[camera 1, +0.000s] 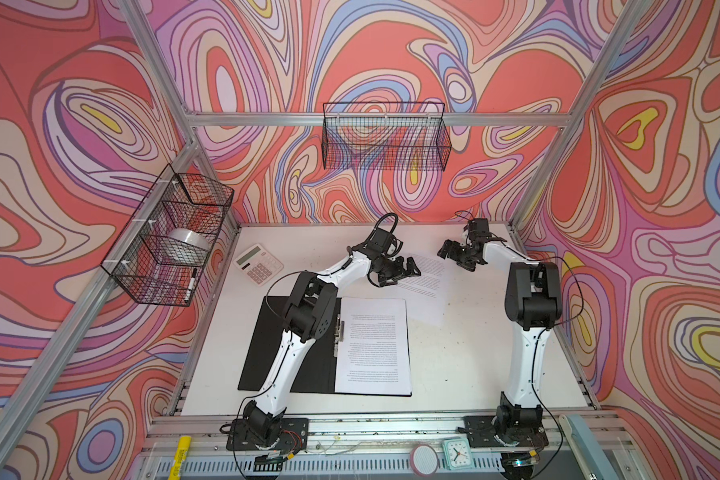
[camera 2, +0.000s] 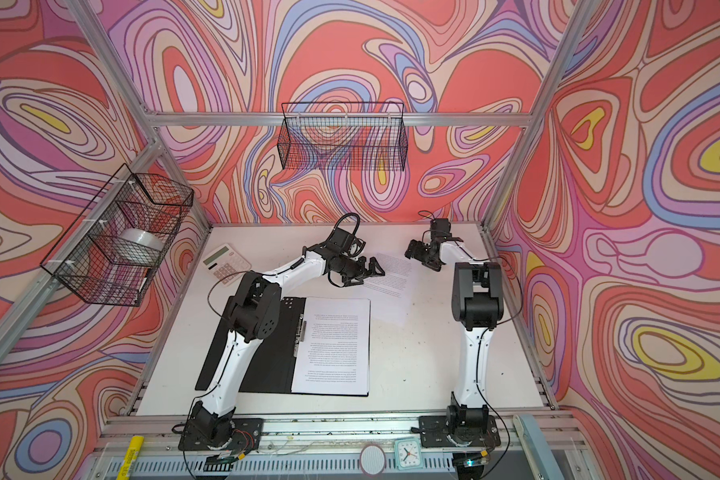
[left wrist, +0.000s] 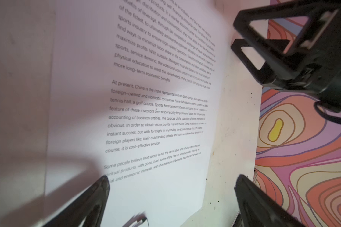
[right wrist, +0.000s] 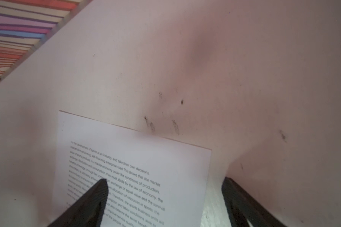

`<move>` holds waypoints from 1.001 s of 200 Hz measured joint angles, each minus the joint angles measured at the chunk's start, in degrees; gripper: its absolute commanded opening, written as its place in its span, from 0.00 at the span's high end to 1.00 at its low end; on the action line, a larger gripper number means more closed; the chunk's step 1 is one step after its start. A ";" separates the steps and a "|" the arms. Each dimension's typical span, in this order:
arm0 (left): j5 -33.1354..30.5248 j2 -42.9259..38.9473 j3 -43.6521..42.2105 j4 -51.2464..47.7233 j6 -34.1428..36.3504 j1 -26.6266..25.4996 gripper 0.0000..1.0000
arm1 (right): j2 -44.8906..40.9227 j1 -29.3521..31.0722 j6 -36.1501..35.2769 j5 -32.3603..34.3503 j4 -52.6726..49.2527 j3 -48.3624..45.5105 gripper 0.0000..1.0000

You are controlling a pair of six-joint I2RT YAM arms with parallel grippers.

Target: Put the files into the folder

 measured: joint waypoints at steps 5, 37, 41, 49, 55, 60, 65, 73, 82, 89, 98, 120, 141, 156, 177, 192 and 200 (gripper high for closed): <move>0.24 0.31 0.00 0.00 -0.17 0.00 0.01 | 0.02 0.00 -0.02 -0.15 0.07 0.07 0.04; 1.07 0.81 0.02 0.33 -0.70 0.00 0.01 | 0.55 0.00 0.15 -1.60 0.09 0.48 0.05; 1.16 0.83 0.02 0.33 -0.83 0.00 0.01 | 0.68 0.00 0.13 -1.75 0.04 0.66 0.05; 1.33 0.83 0.00 0.35 -1.01 0.00 0.01 | 0.87 0.00 0.15 -2.10 0.04 0.94 0.05; 1.46 0.83 0.00 0.37 -1.14 0.00 0.01 | 0.94 0.00 0.17 -2.23 0.00 1.05 0.05; 1.49 0.85 -0.02 0.37 -1.31 0.00 0.01 | 1.01 0.00 0.26 -2.45 -0.13 1.14 0.05; 1.53 0.85 -0.04 0.42 -1.51 0.00 0.01 | 1.07 0.00 0.35 -2.71 -0.15 1.18 0.05; 1.60 0.85 -0.11 0.52 -1.84 0.00 0.01 | 1.11 0.00 0.50 -3.26 -0.17 1.25 0.05; 1.68 0.85 -0.17 0.61 -2.21 0.00 0.01 | 1.11 -0.04 0.66 -3.98 -0.17 1.25 0.05; 1.70 0.85 -0.22 0.70 -2.38 0.00 0.01 | 1.11 -0.04 0.83 -4.52 -0.17 1.25 0.05; 1.75 0.85 -0.22 0.79 -2.69 0.00 0.01 | 1.11 -0.11 1.11 -5.20 -0.24 1.22 0.05; 1.86 0.87 -0.26 0.85 -3.23 0.02 0.01 | 1.11 -0.13 1.51 -6.60 -0.31 1.09 0.05; 1.88 0.90 -0.33 1.09 -3.65 0.02 0.01 | 0.90 -0.15 1.64 -8.20 0.76 0.11 0.05; 1.88 0.90 -0.42 1.27 -3.85 0.02 0.01 | 0.37 -0.20 1.81 -9.73 1.49 -0.92 0.05; 1.86 0.90 -0.44 1.33 -3.93 0.02 0.01 | -0.85 -0.17 2.89 -12.11 2.86 -3.37 0.02; 1.86 0.92 -0.44 1.40 -4.20 0.04 0.01 | -2.58 -0.17 4.09 -13.94 3.58 -6.10 0.02; 1.88 0.92 -0.59 1.60 -4.33 0.07 0.01 | -3.56 -0.17 4.70 -14.88 4.04 -7.76 0.02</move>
